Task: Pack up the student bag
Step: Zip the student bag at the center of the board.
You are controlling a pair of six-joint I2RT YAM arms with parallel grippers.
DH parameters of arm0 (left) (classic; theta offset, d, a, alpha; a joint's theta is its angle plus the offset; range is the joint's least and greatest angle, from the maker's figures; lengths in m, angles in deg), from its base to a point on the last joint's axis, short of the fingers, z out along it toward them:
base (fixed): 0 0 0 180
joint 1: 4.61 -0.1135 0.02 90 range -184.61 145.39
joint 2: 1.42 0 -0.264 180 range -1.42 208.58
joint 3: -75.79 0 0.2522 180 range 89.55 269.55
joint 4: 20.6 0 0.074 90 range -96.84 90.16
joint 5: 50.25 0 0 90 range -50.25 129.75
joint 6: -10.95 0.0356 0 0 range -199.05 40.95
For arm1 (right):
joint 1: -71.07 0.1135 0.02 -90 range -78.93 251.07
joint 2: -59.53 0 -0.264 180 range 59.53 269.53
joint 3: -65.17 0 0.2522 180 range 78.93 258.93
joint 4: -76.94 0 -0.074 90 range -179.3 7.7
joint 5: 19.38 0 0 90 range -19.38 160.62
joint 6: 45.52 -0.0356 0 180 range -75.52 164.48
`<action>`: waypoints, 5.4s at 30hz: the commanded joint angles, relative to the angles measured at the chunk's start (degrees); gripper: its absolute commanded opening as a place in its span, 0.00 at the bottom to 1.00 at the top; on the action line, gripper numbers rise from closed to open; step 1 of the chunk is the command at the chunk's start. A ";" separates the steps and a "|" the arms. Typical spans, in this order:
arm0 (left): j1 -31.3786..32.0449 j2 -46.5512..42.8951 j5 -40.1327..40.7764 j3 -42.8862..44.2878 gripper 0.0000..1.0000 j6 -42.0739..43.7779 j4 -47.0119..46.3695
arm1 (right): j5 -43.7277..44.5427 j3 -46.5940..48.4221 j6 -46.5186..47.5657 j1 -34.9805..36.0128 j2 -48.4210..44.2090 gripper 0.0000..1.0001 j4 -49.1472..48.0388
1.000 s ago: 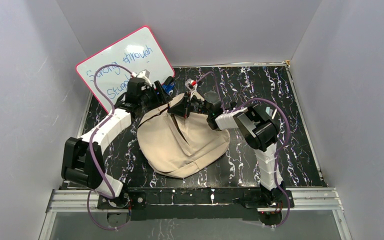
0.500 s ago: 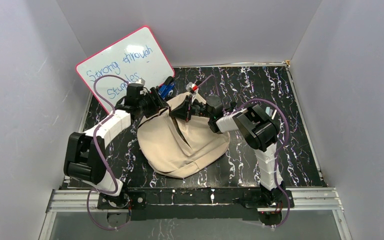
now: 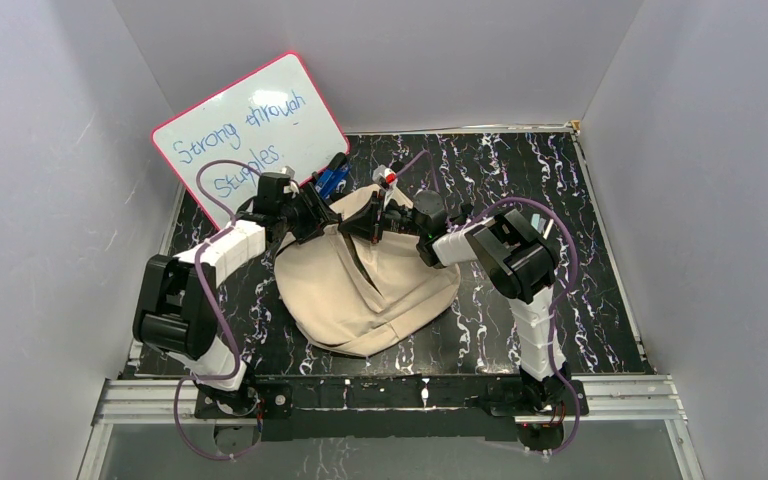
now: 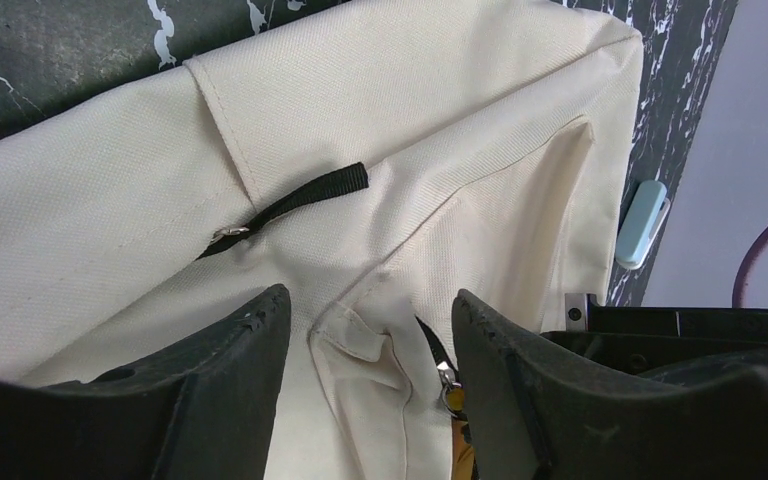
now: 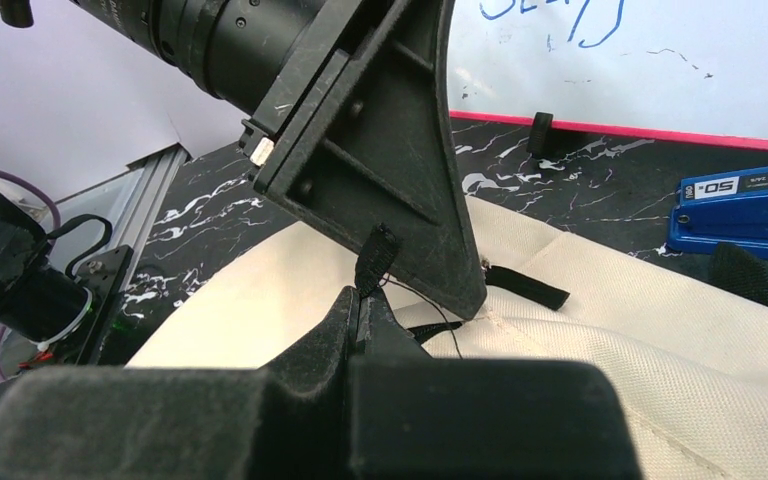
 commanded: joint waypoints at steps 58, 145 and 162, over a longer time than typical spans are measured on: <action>1.44 2.76 -2.36 6.27 0.47 -14.59 14.29 | -1.52 -2.21 8.42 0.30 -3.20 0.00 -2.72; -3.81 18.69 -0.18 21.39 0.00 -4.06 14.43 | 3.22 -34.39 26.90 5.42 -47.99 0.00 51.59; -4.04 6.98 -1.58 23.54 0.43 7.59 13.04 | 21.44 -21.14 30.27 5.50 -52.70 0.48 57.37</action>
